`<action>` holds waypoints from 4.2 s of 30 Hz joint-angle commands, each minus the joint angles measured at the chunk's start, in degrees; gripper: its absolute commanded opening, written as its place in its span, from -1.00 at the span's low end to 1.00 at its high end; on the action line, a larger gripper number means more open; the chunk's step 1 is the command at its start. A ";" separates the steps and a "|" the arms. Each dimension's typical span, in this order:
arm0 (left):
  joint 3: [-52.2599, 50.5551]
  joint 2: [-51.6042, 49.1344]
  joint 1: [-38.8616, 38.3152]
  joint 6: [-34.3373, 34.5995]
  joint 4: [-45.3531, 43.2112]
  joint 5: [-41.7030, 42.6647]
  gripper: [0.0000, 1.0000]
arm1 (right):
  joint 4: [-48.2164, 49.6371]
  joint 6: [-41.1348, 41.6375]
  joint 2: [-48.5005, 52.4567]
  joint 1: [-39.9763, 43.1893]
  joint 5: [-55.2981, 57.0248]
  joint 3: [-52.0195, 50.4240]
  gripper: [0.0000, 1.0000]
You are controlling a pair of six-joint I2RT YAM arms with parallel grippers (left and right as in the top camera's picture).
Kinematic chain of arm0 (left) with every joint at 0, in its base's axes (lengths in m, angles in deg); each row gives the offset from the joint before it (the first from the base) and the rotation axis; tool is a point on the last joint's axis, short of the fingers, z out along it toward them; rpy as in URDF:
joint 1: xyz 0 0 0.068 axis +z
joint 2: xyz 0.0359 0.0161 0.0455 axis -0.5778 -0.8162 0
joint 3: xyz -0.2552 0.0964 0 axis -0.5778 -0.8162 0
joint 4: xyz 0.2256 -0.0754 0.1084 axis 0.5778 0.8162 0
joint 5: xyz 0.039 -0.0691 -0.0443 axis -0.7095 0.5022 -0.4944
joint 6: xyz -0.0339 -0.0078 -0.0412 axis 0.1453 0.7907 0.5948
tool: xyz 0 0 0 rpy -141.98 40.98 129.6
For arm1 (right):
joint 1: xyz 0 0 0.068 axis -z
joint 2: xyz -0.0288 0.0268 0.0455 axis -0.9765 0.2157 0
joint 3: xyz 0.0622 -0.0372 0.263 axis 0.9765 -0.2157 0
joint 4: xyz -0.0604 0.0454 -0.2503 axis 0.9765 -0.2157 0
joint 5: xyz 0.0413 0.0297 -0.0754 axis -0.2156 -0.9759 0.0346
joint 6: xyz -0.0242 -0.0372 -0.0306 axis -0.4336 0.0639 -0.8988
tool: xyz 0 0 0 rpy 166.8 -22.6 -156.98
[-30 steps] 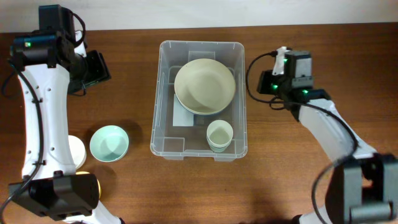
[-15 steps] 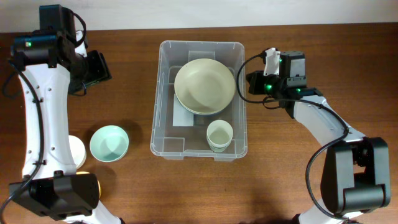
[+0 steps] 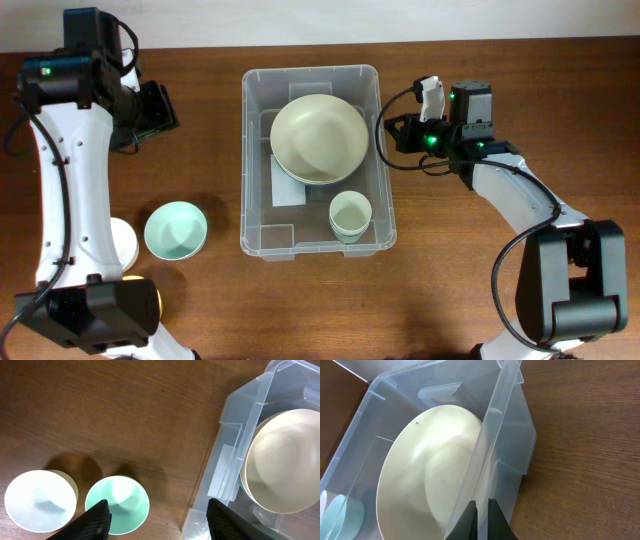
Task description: Pack container
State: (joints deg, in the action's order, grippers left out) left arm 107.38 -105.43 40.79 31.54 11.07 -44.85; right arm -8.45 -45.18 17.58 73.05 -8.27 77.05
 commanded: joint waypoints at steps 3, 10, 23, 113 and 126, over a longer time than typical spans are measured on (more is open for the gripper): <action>0.76 0.59 0.20 0.33 -0.07 0.57 0.27 | -0.11 -0.79 0.63 -0.09 2.73 1.16 -0.11; 0.76 0.59 0.20 0.31 0.44 -1.44 0.34 | -7.08 -0.35 -1.86 5.51 15.89 1.29 0.46; 0.76 0.63 0.31 0.37 1.27 -3.52 0.99 | -22.62 -1.97 -5.33 23.71 6.99 1.29 0.89; -48.48 -3.63 -1.11 4.85 -33.00 0.63 -0.99 | -70.27 4.81 -32.15 12.22 35.12 1.22 0.94; -24.90 5.35 -6.58 -1.01 -15.50 0.55 -0.99 | -69.90 4.83 -32.15 12.22 35.12 1.22 0.94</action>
State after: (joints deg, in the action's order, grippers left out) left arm 75.93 -106.15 37.49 33.42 -6.96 -45.28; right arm -78.65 -40.44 -14.68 85.79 26.07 77.72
